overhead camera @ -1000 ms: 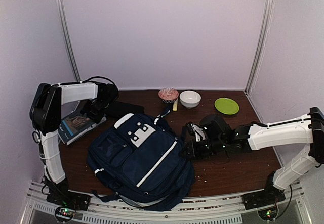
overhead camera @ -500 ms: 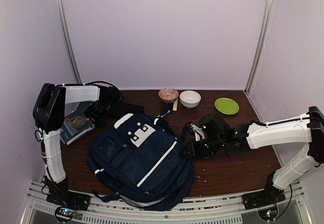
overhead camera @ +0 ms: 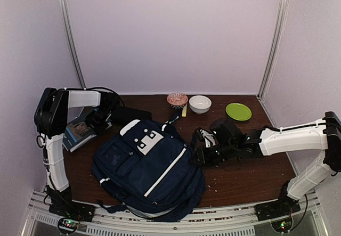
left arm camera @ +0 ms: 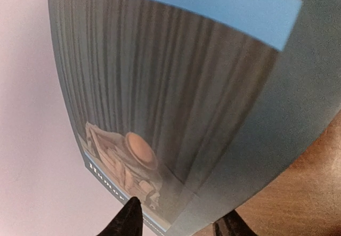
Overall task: Pack the student bag
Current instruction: Pick up the book from the center of the board.
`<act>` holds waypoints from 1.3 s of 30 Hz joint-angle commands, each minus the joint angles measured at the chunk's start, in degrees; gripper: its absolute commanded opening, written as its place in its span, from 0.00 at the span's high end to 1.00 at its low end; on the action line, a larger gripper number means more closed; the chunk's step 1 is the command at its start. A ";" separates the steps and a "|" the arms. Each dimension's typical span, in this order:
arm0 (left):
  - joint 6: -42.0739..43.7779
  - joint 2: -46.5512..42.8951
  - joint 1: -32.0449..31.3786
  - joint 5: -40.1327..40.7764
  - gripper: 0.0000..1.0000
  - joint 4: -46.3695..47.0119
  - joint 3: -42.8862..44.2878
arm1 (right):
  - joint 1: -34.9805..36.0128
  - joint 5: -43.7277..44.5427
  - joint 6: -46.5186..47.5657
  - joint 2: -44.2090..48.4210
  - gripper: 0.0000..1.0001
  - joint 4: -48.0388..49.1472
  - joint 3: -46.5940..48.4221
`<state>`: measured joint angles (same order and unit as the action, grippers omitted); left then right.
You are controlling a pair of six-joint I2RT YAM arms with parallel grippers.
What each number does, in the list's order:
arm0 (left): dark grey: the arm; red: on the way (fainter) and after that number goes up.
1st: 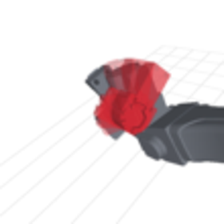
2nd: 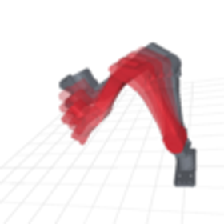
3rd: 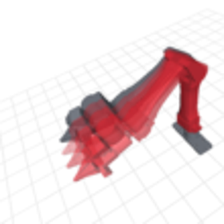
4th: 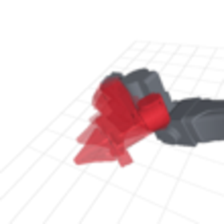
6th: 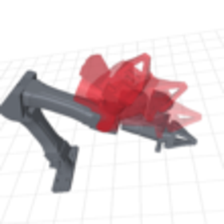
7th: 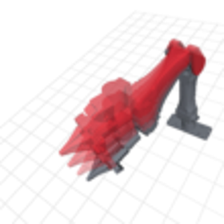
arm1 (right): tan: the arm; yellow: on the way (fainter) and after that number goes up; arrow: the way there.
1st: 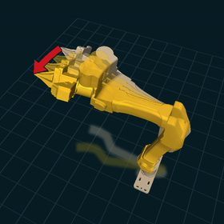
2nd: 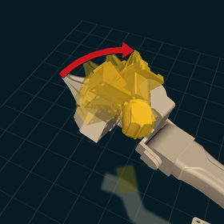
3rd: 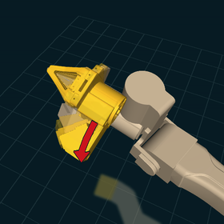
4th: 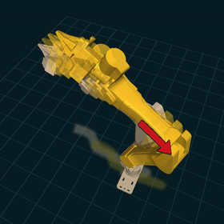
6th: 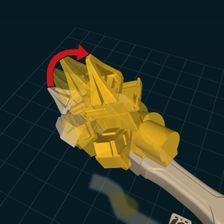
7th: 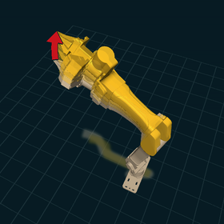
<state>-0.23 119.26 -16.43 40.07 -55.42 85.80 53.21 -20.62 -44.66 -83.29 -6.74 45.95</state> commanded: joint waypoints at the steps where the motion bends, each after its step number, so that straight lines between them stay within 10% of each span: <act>1: 2.45 0.34 1.69 0.62 0.27 1.06 -0.88 | -0.55 0.32 2.65 -0.83 1.00 -1.36 1.67; 23: 2.28 -3.50 0.76 7.56 0.99 5.67 -2.36 | -0.65 0.67 2.58 -0.27 1.00 -2.84 2.18; 31: 1.16 -10.50 -2.11 13.10 1.00 4.76 -1.89 | -0.63 0.64 2.14 1.02 0.99 -2.82 2.34; 39: -2.52 -21.34 -8.71 20.10 1.00 -0.40 1.72 | -0.54 -1.29 0.09 5.19 0.42 -2.52 2.80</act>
<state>0.05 102.94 -21.96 53.23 -53.15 84.31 52.88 -21.39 -43.90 -81.89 -9.06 47.16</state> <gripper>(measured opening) 0.042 0.485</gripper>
